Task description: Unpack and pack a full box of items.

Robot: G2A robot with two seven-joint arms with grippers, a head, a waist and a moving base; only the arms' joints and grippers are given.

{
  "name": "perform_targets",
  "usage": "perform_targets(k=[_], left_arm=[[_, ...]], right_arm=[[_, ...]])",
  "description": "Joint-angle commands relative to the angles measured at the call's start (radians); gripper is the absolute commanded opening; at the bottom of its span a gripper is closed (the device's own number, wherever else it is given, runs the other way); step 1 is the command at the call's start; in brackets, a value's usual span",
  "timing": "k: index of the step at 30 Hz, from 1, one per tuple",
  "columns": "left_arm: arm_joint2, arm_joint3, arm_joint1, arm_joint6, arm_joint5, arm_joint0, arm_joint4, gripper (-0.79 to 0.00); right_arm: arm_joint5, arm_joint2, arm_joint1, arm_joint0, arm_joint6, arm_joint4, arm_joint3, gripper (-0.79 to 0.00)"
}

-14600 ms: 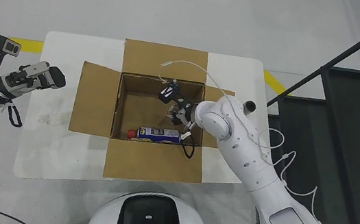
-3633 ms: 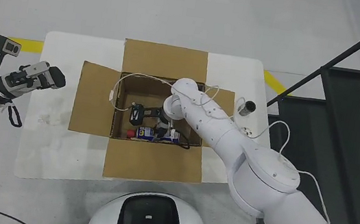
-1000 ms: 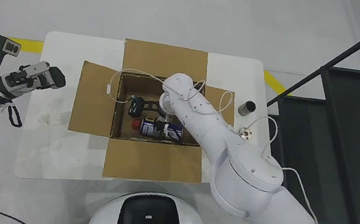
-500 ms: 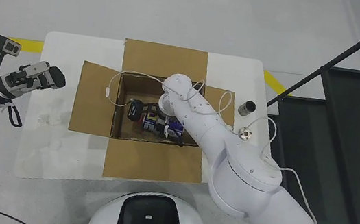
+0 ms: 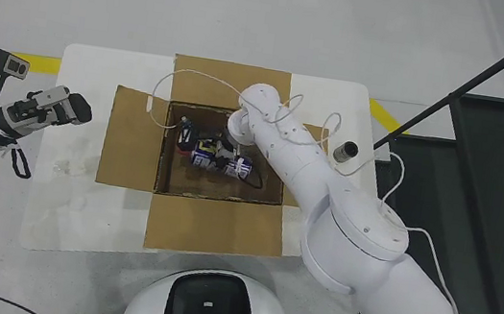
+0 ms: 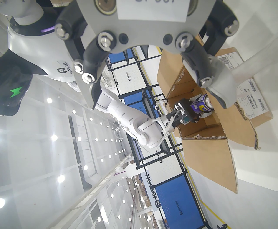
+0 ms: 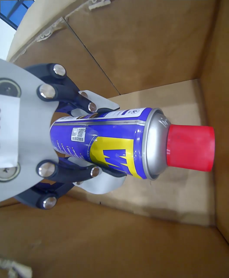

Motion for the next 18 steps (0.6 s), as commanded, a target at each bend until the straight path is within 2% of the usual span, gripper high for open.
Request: perform_targets(k=[1, 7, 18], left_arm=[[0.000, 0.000, 0.000, 0.000, 0.000, 0.000, 0.000, 0.000], [0.000, 0.000, 0.000, 0.000, 0.000, 0.000, 0.000, 0.000], [0.000, 0.000, 0.000, 0.000, 0.000, 0.000, 0.000, 0.000]], right_arm=[[0.000, -0.003, 0.014, 0.004, -0.038, -0.006, -0.015, -0.785], [0.000, -0.020, 0.069, 0.008, -0.139, -0.008, -0.080, -0.785], [0.000, -0.094, 0.206, -0.016, -0.156, 0.041, -0.250, -0.785]])
